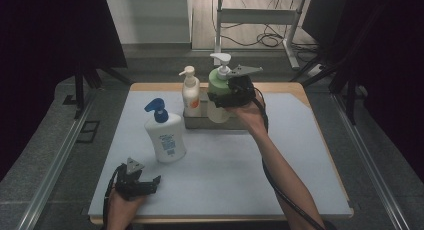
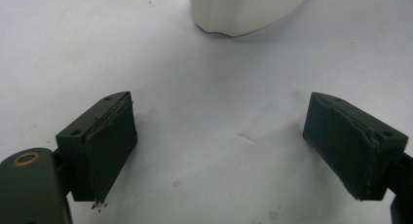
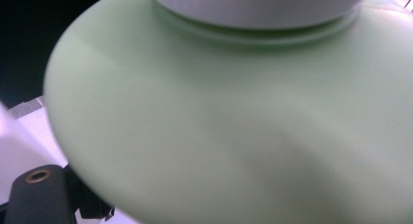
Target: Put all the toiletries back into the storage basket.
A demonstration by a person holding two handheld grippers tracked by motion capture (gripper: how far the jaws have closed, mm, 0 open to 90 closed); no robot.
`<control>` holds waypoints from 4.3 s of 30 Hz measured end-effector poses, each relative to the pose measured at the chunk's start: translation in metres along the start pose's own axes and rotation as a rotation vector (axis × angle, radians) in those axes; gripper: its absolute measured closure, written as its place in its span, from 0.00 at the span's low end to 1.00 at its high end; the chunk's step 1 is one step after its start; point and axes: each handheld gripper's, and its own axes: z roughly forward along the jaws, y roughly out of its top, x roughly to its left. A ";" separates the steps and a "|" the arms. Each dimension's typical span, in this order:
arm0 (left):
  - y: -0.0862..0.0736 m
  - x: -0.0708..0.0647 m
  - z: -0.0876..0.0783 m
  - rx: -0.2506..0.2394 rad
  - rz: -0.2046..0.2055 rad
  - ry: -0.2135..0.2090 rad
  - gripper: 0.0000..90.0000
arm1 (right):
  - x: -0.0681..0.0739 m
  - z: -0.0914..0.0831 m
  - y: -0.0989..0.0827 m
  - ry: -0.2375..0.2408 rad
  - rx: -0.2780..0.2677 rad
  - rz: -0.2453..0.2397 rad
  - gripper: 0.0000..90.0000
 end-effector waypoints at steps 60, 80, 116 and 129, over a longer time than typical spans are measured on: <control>0.000 0.000 0.000 0.003 0.000 0.000 0.13 | -0.015 0.079 -0.039 -0.014 0.144 0.021 0.14; 0.000 0.000 0.000 0.003 0.000 -0.001 0.13 | -0.015 0.086 -0.041 -0.006 0.151 0.023 0.13; 0.000 0.000 0.000 0.002 0.000 0.000 0.13 | -0.020 0.068 -0.048 0.027 0.115 0.017 0.01; 0.000 0.000 0.000 -0.001 -0.001 -0.001 0.13 | -0.023 0.039 -0.060 0.061 0.128 0.003 0.16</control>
